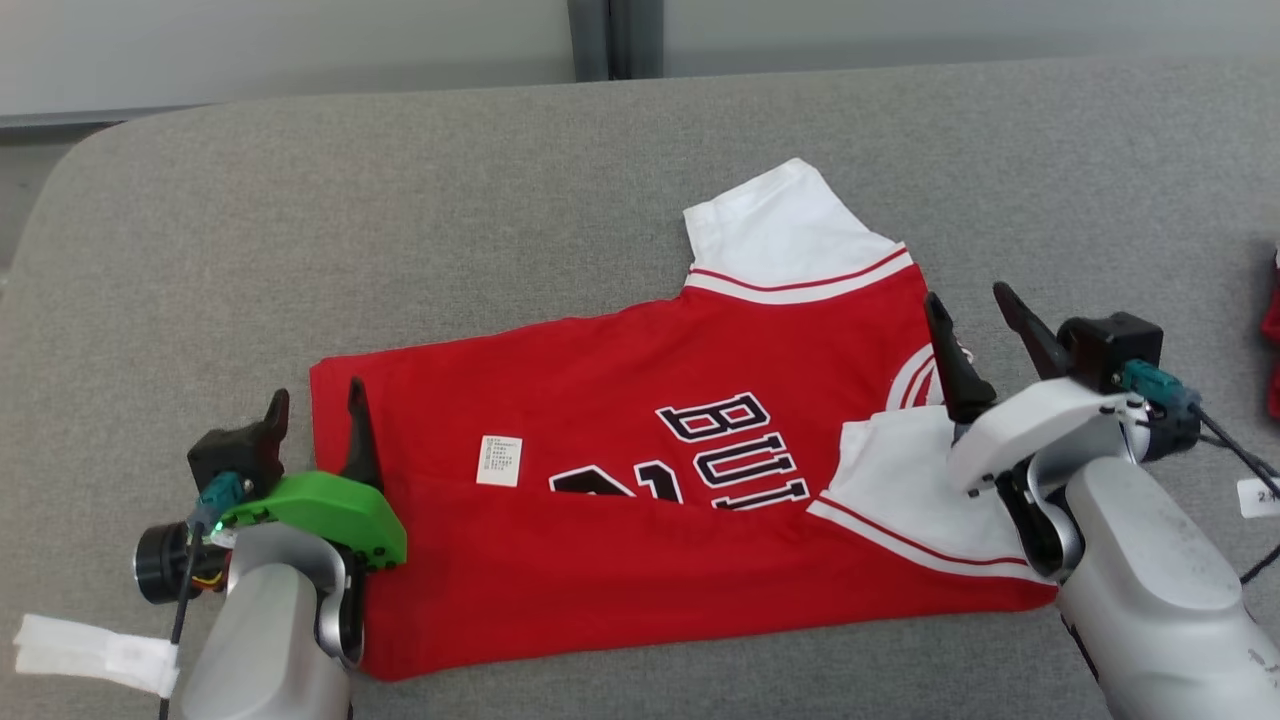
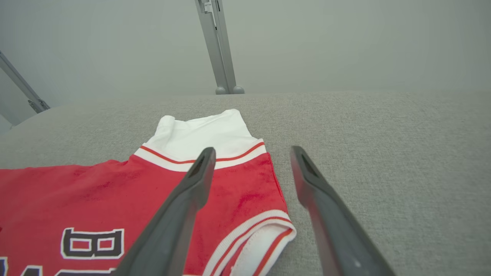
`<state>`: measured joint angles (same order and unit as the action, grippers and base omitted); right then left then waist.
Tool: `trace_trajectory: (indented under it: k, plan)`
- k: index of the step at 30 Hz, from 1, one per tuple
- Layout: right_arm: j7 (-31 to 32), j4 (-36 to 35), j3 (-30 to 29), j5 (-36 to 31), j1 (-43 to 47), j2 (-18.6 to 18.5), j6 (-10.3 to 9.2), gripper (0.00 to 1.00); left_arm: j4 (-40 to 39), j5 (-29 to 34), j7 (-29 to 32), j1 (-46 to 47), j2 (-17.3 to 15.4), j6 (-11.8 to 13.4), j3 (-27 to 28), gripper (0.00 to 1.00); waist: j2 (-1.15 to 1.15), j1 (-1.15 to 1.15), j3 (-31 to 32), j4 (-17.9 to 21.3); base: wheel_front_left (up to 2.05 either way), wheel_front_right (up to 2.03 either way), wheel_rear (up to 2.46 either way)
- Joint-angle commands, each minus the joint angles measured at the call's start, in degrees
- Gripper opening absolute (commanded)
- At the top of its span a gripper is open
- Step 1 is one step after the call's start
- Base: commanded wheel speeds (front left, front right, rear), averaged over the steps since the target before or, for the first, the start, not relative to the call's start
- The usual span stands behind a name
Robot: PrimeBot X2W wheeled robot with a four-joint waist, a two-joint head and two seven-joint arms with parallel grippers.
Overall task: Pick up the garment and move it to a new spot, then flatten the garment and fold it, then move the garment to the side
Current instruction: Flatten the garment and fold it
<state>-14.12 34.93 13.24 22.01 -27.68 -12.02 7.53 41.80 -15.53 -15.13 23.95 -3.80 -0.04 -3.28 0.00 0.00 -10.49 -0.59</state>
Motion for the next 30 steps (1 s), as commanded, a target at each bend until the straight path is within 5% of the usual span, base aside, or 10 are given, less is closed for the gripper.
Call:
trace_trajectory:
  k: [1, 11, 12, 13, 14, 15, 30]
  plan:
    - [0.2, 0.5, 0.6, -0.2, -2.0, -0.3, -0.1, 1.0, 1.6, 0.4, 0.0, 2.3, -0.8, -0.1, 0.3, 1.0, 0.0, 0.0, -3.1, 0.1, 0.0, 0.0, 0.0]
    - [2.2, 4.1, 6.9, 0.7, -14.0, -2.8, -0.1, 1.0, 13.6, 1.5, 0.0, 13.4, -2.3, -1.2, -0.1, 0.97, 0.0, 0.0, -8.9, -0.4, 0.0, 0.0, 0.0]
    - [2.5, 4.4, 7.2, 1.0, -15.0, -3.0, -0.1, 1.0, 14.6, 1.5, 0.0, 14.3, -2.2, -1.4, -0.4, 0.89, 0.0, 0.0, -9.3, -0.7, 0.0, 0.0, 0.0]
    - [3.0, 4.8, 7.7, 1.0, -16.3, -3.3, -0.1, 1.0, 15.8, 1.5, 0.0, 15.2, -2.0, -1.7, -0.7, 0.46, 0.0, 0.0, -9.8, -1.0, 0.0, 0.0, 0.0]
    - [3.5, 5.2, 8.1, 1.4, -17.1, -3.4, -0.1, 1.0, 16.6, 1.5, 0.0, 16.0, -1.8, -1.9, -0.9, 0.36, 0.0, 0.0, -10.3, -1.2, 0.0, 0.0, 0.0]
    - [3.9, 5.6, 8.5, 1.5, -18.3, -3.7, -0.1, 1.0, 17.4, 1.4, 0.0, 16.8, -1.6, -1.9, -1.2, 0.0, 0.0, 0.0, -10.7, -1.6, 0.0, 0.0, 0.0]
    - [13.8, 17.9, 14.5, 4.7, -33.1, -6.3, -0.1, 1.0, 14.7, 0.3, 0.1, 19.3, 0.6, -3.5, -5.0, 0.0, 0.0, 0.0, -16.1, -8.7, 0.0, 0.0, 0.0]
